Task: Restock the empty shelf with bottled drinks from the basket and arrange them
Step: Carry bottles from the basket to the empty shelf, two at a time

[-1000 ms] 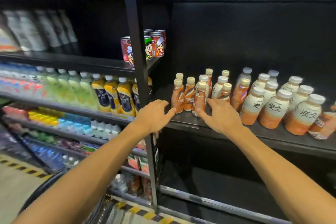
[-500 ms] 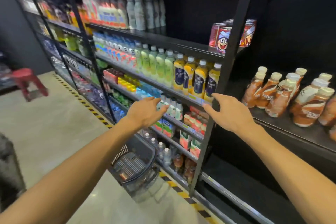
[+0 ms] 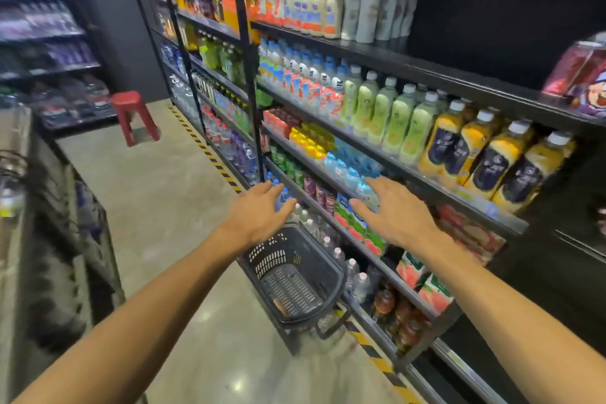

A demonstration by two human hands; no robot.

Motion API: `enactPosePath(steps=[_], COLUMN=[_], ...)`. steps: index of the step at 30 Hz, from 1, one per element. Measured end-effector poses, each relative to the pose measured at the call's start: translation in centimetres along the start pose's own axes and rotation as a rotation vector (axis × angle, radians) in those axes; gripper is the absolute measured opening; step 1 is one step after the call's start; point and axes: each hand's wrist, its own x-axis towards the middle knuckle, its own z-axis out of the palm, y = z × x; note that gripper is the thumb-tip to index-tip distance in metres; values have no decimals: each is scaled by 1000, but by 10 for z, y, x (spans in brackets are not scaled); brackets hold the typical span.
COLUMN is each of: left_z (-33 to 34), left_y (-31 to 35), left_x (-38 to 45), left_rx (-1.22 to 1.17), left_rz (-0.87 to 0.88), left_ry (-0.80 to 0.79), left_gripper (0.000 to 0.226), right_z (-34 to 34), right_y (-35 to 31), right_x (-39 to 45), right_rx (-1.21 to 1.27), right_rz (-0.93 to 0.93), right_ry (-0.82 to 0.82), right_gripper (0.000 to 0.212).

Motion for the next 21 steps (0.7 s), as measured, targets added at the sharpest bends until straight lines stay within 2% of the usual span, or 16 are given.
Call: enactPosePath(steps=[3, 8, 10, 13, 21], left_z=[9, 28, 35, 44, 69], left_y=[-26, -55, -60, -65, -67], left_x=[10, 37, 50, 76, 155], left_rx=[-15, 19, 56, 105, 163], left_rz=[-37, -90, -117, -172, -283], left_ry=[-14, -23, -27, -32, -35], left_gripper=[68, 89, 83, 74, 69], right_z=[15, 41, 55, 77, 114], right_y=[-18, -26, -24, -18, 4], right_x=[23, 70, 92, 129, 227], right_rx=[-2, -8, -17, 0, 12], right_rz=[-41, -108, -134, -166, -232], right_ry=[-2, -12, -21, -40, -109], right_gripper=[74, 73, 79, 74, 72])
